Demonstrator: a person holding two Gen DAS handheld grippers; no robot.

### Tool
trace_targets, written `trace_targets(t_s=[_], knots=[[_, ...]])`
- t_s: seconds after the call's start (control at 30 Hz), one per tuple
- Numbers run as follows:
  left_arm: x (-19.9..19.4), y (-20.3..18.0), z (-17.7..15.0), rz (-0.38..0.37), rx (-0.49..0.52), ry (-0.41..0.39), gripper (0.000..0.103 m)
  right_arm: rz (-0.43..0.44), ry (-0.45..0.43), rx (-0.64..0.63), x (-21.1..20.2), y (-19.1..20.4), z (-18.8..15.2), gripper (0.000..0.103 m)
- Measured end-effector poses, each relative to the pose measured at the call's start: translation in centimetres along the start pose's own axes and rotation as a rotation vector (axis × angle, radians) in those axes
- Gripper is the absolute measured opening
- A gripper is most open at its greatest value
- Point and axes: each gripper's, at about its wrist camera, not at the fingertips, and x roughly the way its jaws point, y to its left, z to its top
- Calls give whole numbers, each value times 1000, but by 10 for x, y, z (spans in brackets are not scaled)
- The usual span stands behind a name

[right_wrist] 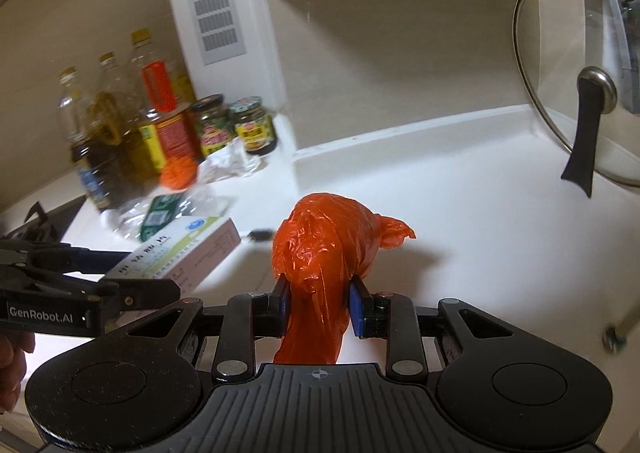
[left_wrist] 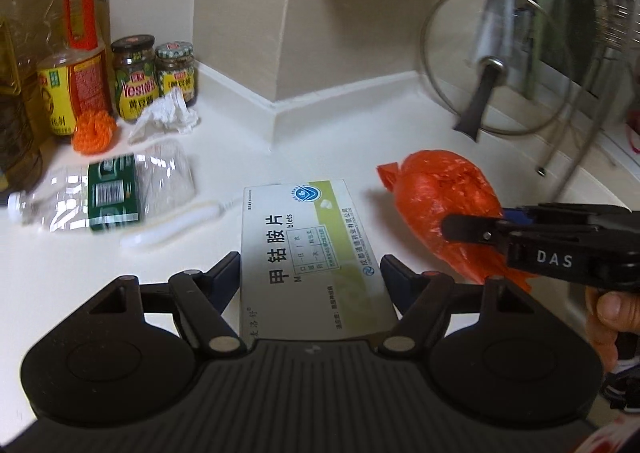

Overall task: Collect trash
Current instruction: 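Carry the orange bag and medicine box down over the wastebasket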

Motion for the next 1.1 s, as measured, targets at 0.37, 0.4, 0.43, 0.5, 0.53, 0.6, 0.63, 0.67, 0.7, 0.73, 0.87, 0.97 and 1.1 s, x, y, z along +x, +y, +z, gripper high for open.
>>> trace_targets(t_s=[0.37,0.4,0.43,0.5,0.53,0.6,0.63,0.67,0.7,0.73,0.87,0.97,1.1], knots=[[-66,8,-69,-46,21,48,73,14,49,-2,-51,67,-61,29],[-70,10,-75,-49,21,57,73,15,57,-6,-54,73,-67,29],[-73,12,-81,-52,20,67,73,16,65,-12,-56,78,-73,29],[-80,15,-93,-58,21,85,73,21,84,-28,-59,89,-84,29],[-82,16,-99,-62,21,95,73,23,96,-36,-59,95,-89,29],[-85,19,-110,-70,21,118,73,29,120,-54,-59,105,-101,29],[-86,21,-115,-73,21,130,73,32,133,-66,-58,111,-107,29],[-87,22,-120,-76,21,140,73,33,146,-79,-56,115,-113,29],[-86,23,-125,-77,19,151,73,33,160,-92,-54,119,-118,29],[-86,25,-129,-79,15,160,73,31,175,-104,-51,123,-124,29],[-79,31,-146,-73,-3,198,73,20,244,-144,-36,129,-145,29],[-68,36,-160,-61,-31,234,73,8,295,-183,-22,129,-161,29],[-46,42,-180,-53,-80,296,73,-9,381,-231,4,124,-186,29]])
